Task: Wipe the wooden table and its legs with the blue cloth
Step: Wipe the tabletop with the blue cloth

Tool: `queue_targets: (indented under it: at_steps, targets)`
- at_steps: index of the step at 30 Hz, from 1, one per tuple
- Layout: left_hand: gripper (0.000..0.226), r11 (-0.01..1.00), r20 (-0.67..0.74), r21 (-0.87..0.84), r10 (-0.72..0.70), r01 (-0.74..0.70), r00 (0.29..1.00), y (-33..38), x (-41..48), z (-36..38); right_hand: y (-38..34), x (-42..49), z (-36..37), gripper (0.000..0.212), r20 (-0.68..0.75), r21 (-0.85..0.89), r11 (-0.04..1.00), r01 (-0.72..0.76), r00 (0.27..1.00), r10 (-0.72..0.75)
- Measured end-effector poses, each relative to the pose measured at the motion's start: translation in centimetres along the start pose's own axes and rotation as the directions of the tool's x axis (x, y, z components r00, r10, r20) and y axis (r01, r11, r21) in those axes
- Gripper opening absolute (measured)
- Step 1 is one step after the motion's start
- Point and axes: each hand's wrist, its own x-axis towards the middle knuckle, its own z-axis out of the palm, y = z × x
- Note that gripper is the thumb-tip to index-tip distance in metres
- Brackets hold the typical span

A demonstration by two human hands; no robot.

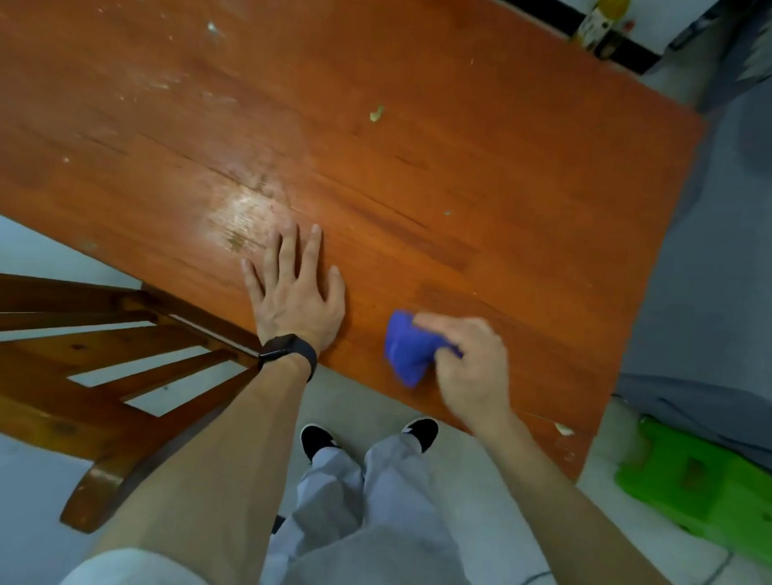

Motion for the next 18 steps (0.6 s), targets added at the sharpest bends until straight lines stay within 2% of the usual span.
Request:
queue_targets:
  at_steps: [2,4,5,6,8,10,11,12,13,14,15,16,18]
  targets:
    - [0.064,1.0,-0.013,0.002,0.001,-0.001,1.0,0.1,0.0,0.1,1.8,3.7,-1.9,0.058,-0.175,-0.073,0.989,-0.131,0.978,0.116]
    - [0.064,1.0,-0.015,0.006,0.008,-0.008,1.0,0.1,0.0,0.1,2.7,4.7,-1.8,0.062,-0.241,-0.125,0.966,-0.227,0.951,0.192]
    - [0.064,1.0,-0.014,0.009,0.011,-0.011,1.0,0.2,0.0,0.1,2.6,3.8,-0.9,0.063,-0.239,-0.168,0.961,-0.221,0.954,0.178]
    - [0.064,1.0,-0.011,0.013,0.006,-0.006,1.0,0.1,0.0,0.1,2.2,2.0,0.4,0.063,-0.205,-0.228,0.958,-0.175,0.97,0.128]
    - [0.065,1.0,-0.006,0.025,-0.007,0.007,1.0,-0.1,-0.4,0.0,1.1,-2.7,3.1,0.063,-0.042,-0.301,0.953,0.031,0.998,-0.045]
    - [0.064,0.999,0.005,0.032,-0.006,0.006,1.0,-0.1,-0.6,-0.2,-0.1,-6.9,5.0,0.063,0.186,-0.286,0.919,0.271,0.957,-0.224]
    - [0.064,0.999,0.013,0.038,-0.007,0.007,1.0,0.0,-0.6,-0.3,-0.4,-7.8,5.4,0.063,0.293,-0.234,0.918,0.321,0.923,-0.249]
    - [0.063,0.999,0.018,0.045,-0.009,0.008,1.0,0.0,-0.6,-0.5,-0.5,-8.0,5.1,0.063,0.366,-0.112,0.954,0.279,0.904,-0.221]
    - [0.063,0.999,0.021,0.051,-0.007,0.006,1.0,0.1,-0.5,-0.5,-0.8,-7.5,4.2,0.064,0.408,0.051,0.986,0.158,0.898,-0.165]
    - [0.063,0.999,0.025,0.054,-0.005,0.004,1.0,0.3,-0.5,-0.6,-0.7,-6.5,3.0,0.065,0.365,0.186,0.981,0.054,0.923,-0.12]
    - [0.063,0.999,0.032,0.055,-0.005,0.003,0.999,0.4,-0.4,-0.6,-0.5,-5.1,1.4,0.065,0.241,0.269,0.963,0.001,0.968,-0.068]
    - [0.062,0.998,0.034,0.056,-0.004,0.002,0.999,0.5,-0.3,-0.6,0.3,-3.5,-0.3,0.064,0.075,0.258,0.966,-0.017,0.997,-0.003]
    - [0.061,0.998,0.021,0.066,0.003,-0.004,1.0,0.6,-0.2,-0.4,3.2,0.0,-4.0,0.065,-0.173,0.078,0.994,-0.081,0.98,0.094]
